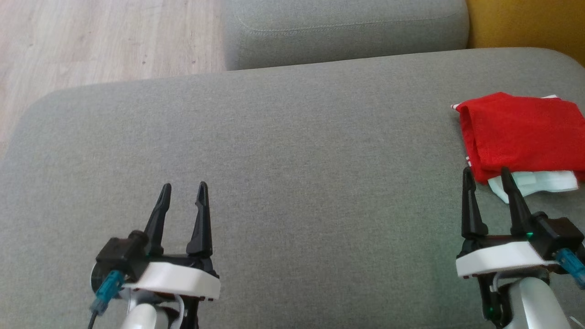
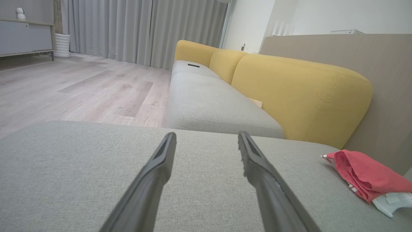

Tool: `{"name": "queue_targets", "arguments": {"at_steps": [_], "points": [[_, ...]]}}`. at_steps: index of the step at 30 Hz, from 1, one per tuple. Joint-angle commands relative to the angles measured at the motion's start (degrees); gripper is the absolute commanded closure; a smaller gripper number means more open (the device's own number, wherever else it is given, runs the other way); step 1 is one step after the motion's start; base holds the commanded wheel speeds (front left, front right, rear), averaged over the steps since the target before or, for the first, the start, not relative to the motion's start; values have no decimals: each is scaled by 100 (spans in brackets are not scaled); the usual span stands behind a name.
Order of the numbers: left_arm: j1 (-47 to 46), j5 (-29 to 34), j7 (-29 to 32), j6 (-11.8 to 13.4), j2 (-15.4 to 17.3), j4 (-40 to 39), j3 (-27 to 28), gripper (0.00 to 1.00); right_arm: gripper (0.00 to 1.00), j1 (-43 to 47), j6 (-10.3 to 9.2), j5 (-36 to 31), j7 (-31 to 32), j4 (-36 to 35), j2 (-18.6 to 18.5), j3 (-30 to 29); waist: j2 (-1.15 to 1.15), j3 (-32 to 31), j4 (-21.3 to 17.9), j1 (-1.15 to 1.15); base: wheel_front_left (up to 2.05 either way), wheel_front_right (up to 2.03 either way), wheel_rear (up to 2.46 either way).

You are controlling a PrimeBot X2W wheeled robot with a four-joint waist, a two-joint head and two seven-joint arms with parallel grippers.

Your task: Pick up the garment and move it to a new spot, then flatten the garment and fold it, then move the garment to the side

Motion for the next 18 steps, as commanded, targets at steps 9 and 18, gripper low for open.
{"name": "queue_targets", "arguments": {"at_steps": [9, 18], "points": [[-195, -119, -31, -31, 8, -187, 361, 0, 0, -151, 39, 7, -65, -209, -23, 239, 0, 18, -16, 0, 0, 0, 0], [-134, -207, -31, -117, 8, -224, 456, 0, 0, -152, 39, 35, -66, -229, -23, 255, 0, 10, -22, 0, 0, 0, 0]]}}
